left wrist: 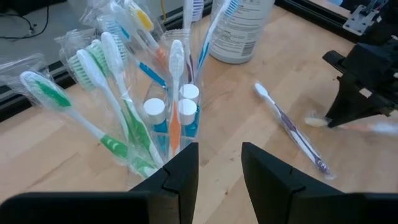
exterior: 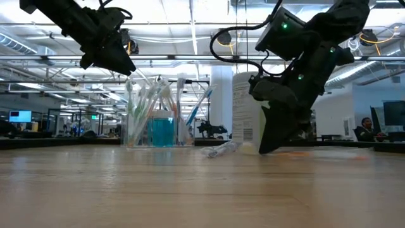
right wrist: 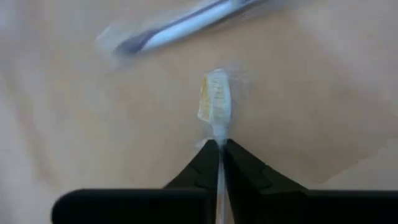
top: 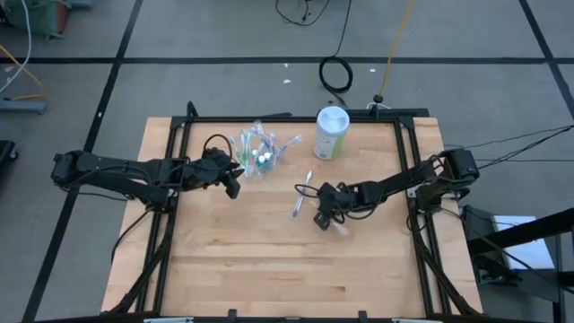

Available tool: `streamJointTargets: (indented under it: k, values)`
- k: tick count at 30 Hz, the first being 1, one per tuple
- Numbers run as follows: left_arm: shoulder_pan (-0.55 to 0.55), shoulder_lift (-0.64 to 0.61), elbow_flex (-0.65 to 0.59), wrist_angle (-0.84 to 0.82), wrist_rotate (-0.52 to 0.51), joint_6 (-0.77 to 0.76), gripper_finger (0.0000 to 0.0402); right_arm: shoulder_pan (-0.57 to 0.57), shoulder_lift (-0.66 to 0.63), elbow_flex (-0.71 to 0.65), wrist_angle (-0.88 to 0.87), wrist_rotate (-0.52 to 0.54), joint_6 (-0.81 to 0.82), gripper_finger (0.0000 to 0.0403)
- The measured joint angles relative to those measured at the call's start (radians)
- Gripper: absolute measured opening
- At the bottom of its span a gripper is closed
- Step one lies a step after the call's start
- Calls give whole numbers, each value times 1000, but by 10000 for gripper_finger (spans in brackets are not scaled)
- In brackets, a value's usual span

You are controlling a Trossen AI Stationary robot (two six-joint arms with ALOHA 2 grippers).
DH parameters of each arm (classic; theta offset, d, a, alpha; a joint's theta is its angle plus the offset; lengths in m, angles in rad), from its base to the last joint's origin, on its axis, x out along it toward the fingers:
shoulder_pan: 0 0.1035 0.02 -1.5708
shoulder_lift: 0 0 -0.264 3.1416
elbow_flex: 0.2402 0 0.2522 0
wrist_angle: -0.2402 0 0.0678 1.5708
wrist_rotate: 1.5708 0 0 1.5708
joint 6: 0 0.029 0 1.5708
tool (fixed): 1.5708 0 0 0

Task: Pick & Place toothbrushing station
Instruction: Put the orange toothbrush into the transparent organizer

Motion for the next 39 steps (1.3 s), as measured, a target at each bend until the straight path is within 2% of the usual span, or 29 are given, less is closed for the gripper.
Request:
streamJointTargets:
  k: [3, 6, 10, 18, 27, 33, 37, 39]
  values:
    - [0, 0, 0, 0, -1, 1, 124, 0, -19, 0, 0, -73, -18, 8]
    - [0, 0, 0, 0, -1, 2, 124, 5, -59, -6, -12, -138, -46, 8]
    - [0, 0, 0, 0, -1, 1, 124, 5, -142, -6, 66, -127, -136, 2]
    - [0, -1, 0, 3, -1, 1, 124, 4, -257, -3, 391, -96, -439, 0]
    - [0, 0, 0, 4, 0, 16, 124, 1, -259, -3, 811, -73, -798, 0]
    - [0, 0, 0, 4, 0, 18, 124, -21, -260, -1, 1121, -78, -974, 0]
    - [0, 0, 0, 4, -1, 18, 124, -76, -260, 54, 1144, -92, -1069, 0]
    - [0, 0, 0, 11, -1, 19, 124, -116, -260, 109, 1099, -152, -1100, 0]
